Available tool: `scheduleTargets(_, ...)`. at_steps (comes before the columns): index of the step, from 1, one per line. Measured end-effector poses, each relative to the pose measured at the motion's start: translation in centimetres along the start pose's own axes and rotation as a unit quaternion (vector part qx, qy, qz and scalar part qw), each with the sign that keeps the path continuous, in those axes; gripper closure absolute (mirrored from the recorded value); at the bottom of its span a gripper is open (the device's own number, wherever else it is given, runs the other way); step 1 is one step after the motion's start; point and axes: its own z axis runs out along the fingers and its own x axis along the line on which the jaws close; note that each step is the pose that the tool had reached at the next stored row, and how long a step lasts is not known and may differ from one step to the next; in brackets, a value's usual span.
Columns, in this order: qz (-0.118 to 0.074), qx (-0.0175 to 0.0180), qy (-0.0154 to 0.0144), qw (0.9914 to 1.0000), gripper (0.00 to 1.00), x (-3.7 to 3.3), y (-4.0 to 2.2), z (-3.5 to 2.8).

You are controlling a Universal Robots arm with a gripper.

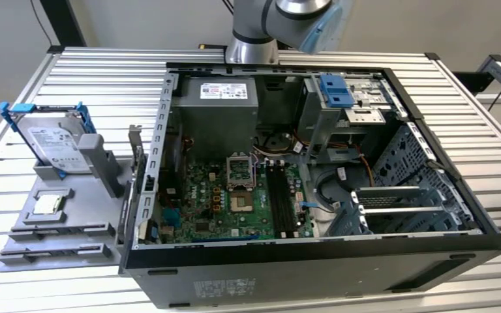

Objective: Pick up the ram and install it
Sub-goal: 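Pick up the ram and move it above insertion slot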

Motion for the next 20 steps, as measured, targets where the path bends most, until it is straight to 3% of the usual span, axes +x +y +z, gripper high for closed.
scheduleTargets(3,-0.027,-0.0002,-0.0002,0.99962,1.00,0.00,0.00,0.05)
scheduleTargets(7,-0.058,-0.0002,-0.0004,0.99833,1.00,0.00,0.00,0.10)
scheduleTargets(15,-0.059,-0.0002,-0.0008,0.99825,1.00,0.00,0.00,0.11)
scheduleTargets(16,-0.059,-0.0002,-0.0008,0.99825,0.00,0.00,0.00,0.11)
scheduleTargets(20,-0.059,-0.0001,-0.0011,0.99825,0.00,0.00,0.00,0.11)
